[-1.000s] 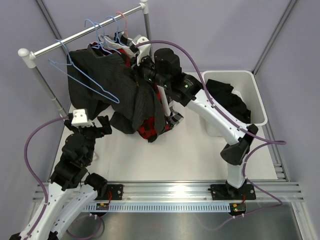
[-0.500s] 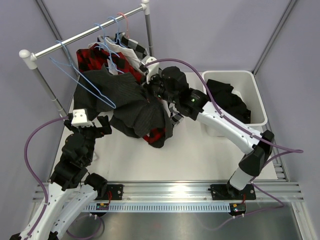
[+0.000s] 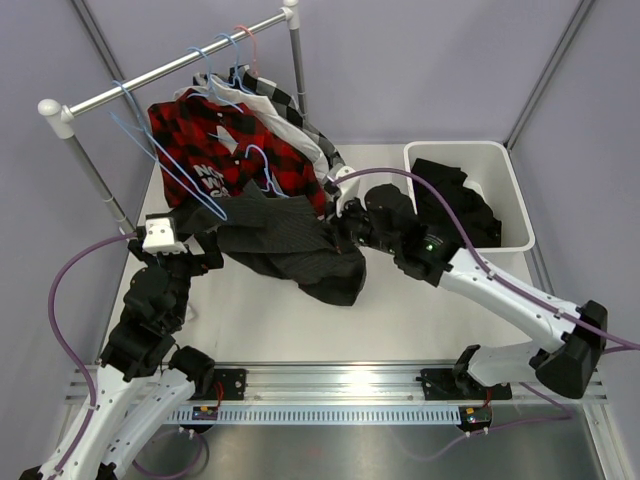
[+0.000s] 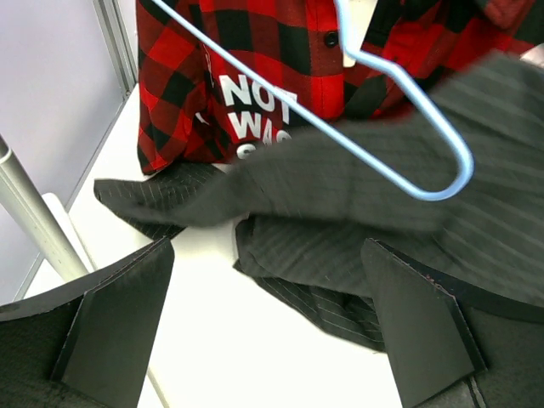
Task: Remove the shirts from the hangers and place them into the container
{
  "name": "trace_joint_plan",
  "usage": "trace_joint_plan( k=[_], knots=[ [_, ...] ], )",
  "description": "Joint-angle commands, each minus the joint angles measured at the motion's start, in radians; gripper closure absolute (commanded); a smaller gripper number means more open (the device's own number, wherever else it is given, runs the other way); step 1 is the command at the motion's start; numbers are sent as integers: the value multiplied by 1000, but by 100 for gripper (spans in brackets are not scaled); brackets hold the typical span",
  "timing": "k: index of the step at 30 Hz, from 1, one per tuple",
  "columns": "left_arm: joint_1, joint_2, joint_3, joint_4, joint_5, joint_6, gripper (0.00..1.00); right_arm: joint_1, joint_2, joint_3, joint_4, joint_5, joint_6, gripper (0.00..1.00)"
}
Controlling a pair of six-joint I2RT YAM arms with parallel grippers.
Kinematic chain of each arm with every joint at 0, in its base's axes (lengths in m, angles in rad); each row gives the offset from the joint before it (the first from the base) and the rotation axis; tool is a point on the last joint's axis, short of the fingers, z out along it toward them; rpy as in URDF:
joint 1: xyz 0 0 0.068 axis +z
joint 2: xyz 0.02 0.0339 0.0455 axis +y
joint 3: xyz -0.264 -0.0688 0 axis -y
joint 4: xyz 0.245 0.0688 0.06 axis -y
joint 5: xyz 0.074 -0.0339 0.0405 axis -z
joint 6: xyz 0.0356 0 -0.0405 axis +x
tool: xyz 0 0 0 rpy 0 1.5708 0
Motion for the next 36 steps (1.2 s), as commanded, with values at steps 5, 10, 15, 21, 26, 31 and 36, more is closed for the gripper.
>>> trace_joint_plan(
  k=[5,10,15,21,26,31,36],
  knots=[
    [8,12,-8,54,12,-7,1,11,-216,-92,-132,-33,20,100],
    [8,27,6,68,89,-18,1,10,-340,-103,-223,5,6,100],
    [8,118,176,-12,264,-79,1,11,-451,-14,-335,38,-13,100],
    [6,231,376,-73,521,-164,1,11,-470,34,-361,15,-46,100],
    [6,299,500,-78,737,-250,1,11,-428,-71,-228,-5,5,100],
    [-7,375,555,-77,808,-313,1,11,-365,-140,-98,-5,32,100],
    [-127,457,610,-75,717,-314,3,11,-307,-144,-50,-8,36,100]
  ],
)
